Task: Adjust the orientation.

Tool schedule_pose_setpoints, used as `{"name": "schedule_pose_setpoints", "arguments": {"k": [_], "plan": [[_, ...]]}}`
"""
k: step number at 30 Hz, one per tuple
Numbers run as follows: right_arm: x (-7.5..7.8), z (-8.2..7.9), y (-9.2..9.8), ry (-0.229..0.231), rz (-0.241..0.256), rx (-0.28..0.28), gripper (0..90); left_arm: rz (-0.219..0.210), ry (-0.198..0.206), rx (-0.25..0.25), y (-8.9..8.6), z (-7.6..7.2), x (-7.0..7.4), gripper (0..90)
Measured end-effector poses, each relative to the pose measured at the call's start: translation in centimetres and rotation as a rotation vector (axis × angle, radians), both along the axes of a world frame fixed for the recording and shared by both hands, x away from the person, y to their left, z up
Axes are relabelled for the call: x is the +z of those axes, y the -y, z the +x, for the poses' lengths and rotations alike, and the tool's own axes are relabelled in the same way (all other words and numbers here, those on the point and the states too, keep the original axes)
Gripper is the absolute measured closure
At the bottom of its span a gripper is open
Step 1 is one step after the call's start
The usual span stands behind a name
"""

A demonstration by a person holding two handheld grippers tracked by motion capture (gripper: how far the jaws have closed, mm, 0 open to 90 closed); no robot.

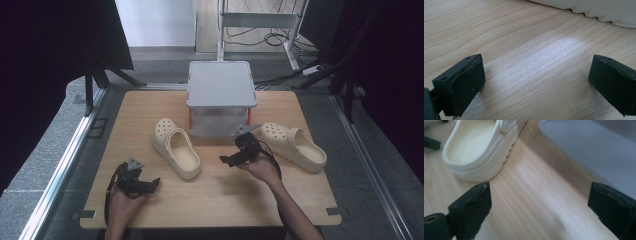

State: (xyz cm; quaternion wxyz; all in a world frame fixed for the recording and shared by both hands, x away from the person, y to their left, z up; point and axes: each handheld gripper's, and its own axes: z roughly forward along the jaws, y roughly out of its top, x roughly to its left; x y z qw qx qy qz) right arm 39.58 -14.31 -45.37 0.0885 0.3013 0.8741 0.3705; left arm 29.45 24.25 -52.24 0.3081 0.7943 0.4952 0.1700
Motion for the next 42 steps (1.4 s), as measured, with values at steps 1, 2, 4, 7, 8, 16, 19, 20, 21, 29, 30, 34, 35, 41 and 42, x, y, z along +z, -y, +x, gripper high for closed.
{"name": "schedule_pose_setpoints", "arguments": {"k": [1, 2, 4, 7, 8, 16, 19, 20, 21, 29, 30, 34, 35, 41, 42], "plan": [[0.1, 0.3, -0.3, 0.008, -0.002, -0.003, 7.2, 0.0, 0.0, 0.001, 0.0, 0.0, 0.0, 0.3], [0.3, 0.5, -0.6, 0.016, -0.004, -0.003, 8.8, -0.001, -0.001, 0.004, 0.0, 0.0, 0.0, 0.3], [0.5, 1.1, -1.2, 0.012, 0.003, -0.003, 9.5, -0.001, 0.0, 0.012, 0.0, 0.0, 0.0, 0.3], [0.6, 1.7, -2.3, 0.014, -0.009, 0.006, 11.4, 0.004, -0.003, 0.016, -0.1, 0.0, 0.0, 0.1], [0.7, 2.0, -2.6, 0.009, -0.004, 0.009, 11.6, 0.003, -0.003, 0.018, -0.2, 0.0, 0.0, 0.1], [0.6, 3.2, -5.9, -0.009, 0.001, 0.04, 14.4, 0.003, -0.001, 0.052, -0.8, -0.1, 0.0, 0.0], [0.8, 3.6, -7.4, -0.018, 0.005, 0.052, 16.9, 0.003, -0.002, 0.061, -1.1, -0.1, 0.0, 0.0], [0.9, 3.7, -7.8, -0.018, 0.004, 0.057, 17.7, 0.007, -0.004, 0.064, -1.2, -0.1, 0.0, 0.0], [0.9, 3.9, -8.3, -0.025, 0.0, 0.059, 18.9, 0.004, -0.002, 0.069, -1.2, -0.2, 0.0, 0.0], [0.9, 5.0, -12.0, -0.049, -0.024, 0.078, 26.2, 0.004, -0.002, 0.091, -2.0, -0.3, 0.0, 0.0], [0.8, 5.2, -12.4, -0.055, -0.027, 0.078, 28.0, 0.004, -0.005, 0.089, -2.1, -0.3, 0.0, 0.0], [0.4, 5.6, -14.3, -0.066, -0.056, 0.074, 36.0, 0.007, -0.004, 0.094, -2.2, -0.3, 0.0, 0.0], [0.3, 5.8, -14.7, -0.064, -0.063, 0.075, 38.2, 0.007, -0.004, 0.094, -2.2, -0.3, 0.0, 0.0], [0.0, 6.6, -16.4, -0.077, -0.093, 0.055, 56.1, 0.008, -0.003, 0.094, -2.2, -0.3, 0.0, 0.0], [-0.1, 6.8, -16.6, -0.086, -0.104, 0.049, 59.0, 0.008, -0.003, 0.094, -2.2, -0.3, 0.0, 0.0]]}}
